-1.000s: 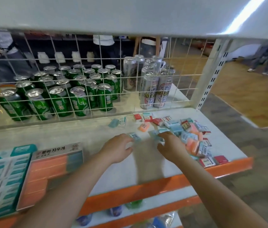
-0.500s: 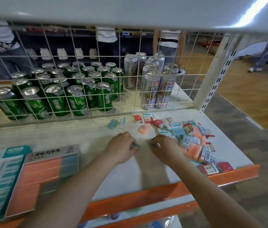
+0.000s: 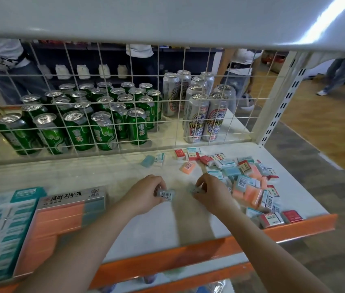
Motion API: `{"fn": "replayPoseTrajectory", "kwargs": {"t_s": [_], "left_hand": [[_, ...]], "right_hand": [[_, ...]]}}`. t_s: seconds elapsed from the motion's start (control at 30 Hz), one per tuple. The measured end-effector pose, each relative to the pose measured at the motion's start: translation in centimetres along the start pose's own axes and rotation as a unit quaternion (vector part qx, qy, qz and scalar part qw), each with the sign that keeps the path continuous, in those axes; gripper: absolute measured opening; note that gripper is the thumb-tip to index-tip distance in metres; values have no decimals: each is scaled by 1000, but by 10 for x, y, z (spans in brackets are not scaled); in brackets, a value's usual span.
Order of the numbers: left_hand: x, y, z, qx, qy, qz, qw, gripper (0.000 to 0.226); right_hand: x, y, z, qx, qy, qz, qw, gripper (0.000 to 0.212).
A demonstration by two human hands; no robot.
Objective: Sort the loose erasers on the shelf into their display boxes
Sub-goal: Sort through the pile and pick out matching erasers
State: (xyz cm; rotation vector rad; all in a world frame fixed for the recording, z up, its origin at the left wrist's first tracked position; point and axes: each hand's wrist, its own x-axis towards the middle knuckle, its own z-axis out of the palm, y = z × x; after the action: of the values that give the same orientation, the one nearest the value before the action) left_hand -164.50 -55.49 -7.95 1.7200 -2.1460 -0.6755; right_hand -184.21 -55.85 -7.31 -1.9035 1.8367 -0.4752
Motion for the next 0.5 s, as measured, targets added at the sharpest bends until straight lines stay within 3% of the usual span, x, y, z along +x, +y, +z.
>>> {"fn": "replayPoseTrajectory", "kwargs": {"t_s": [0.2, 0.5], "left_hand": [[-22, -1, 8, -15, 31, 3, 999, 16], [-30, -8, 15, -21, 39, -21, 999, 37]], "right_hand": [[-15, 4, 8, 11, 0, -55, 998, 15], [-25, 8, 3, -10, -7, -33, 999, 38]]}}
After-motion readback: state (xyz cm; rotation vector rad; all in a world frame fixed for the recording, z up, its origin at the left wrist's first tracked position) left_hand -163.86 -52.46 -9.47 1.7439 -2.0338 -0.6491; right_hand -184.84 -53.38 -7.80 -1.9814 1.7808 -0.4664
